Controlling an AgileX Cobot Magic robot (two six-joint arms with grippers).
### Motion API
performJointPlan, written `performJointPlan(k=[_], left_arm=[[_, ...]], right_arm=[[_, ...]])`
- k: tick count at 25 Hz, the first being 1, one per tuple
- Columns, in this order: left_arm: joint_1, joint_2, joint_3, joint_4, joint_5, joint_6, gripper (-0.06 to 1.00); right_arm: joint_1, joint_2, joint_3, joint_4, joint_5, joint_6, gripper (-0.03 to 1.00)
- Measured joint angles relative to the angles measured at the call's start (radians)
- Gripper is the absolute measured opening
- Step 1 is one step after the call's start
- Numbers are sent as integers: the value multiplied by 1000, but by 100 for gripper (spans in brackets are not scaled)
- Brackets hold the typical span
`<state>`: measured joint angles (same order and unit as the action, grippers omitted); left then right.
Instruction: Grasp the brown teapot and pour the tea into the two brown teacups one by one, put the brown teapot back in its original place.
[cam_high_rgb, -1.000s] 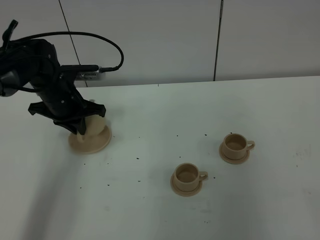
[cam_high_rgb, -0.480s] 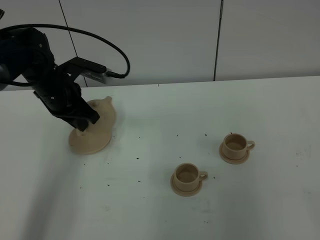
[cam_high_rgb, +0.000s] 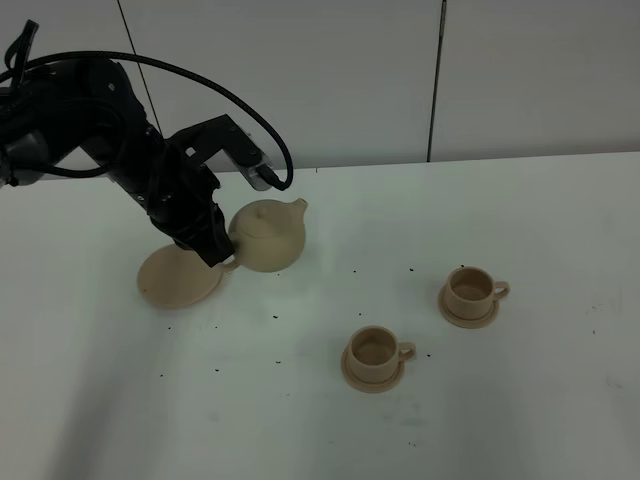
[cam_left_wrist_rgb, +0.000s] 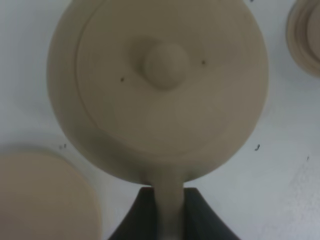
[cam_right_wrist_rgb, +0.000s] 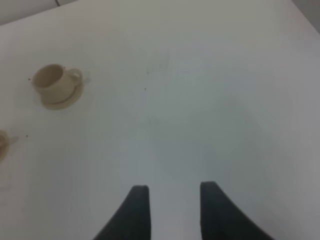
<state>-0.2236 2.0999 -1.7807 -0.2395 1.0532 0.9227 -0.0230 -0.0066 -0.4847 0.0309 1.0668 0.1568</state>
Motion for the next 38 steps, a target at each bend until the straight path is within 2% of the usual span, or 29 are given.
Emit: performJointPlan(k=[11,23,38], left_arm=[[-51,0,0,-3,-20,112,17],[-86,0,0,1,-26,143,17],[-204,2,0,7,-227,232,17]], right_arm=[[0,0,0,0,0,0,24],[0,0,0,0,0,0,24],[0,0,0,2,0,0,24]])
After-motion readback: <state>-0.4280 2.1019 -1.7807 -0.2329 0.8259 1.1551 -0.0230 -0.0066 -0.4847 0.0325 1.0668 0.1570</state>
